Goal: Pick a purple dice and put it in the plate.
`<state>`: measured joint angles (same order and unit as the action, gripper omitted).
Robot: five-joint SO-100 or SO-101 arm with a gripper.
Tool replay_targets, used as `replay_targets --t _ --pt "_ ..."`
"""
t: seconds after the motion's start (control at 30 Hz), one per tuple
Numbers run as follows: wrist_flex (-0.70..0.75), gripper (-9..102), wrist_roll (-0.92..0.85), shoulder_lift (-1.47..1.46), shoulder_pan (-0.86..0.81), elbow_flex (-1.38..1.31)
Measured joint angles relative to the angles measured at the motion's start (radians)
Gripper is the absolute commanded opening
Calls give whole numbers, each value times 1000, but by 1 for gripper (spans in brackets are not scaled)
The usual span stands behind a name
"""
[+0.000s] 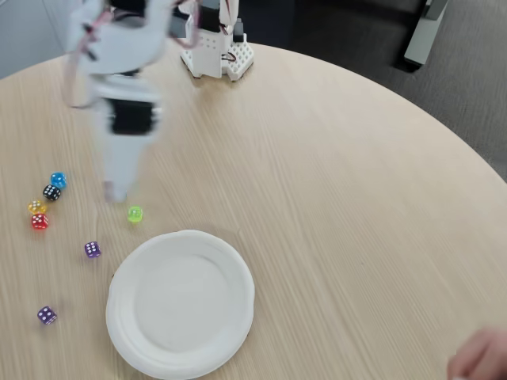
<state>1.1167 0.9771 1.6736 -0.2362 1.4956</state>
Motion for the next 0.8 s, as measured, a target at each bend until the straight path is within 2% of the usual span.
replay_targets --t 0.17,0.33,0.63,0.8 --pt "124 0 97 0 192 6" --pt "156 0 138 -17 295 6" --pt "156 0 17 -209 299 6" --pt "81 0 -84 -209 192 6"
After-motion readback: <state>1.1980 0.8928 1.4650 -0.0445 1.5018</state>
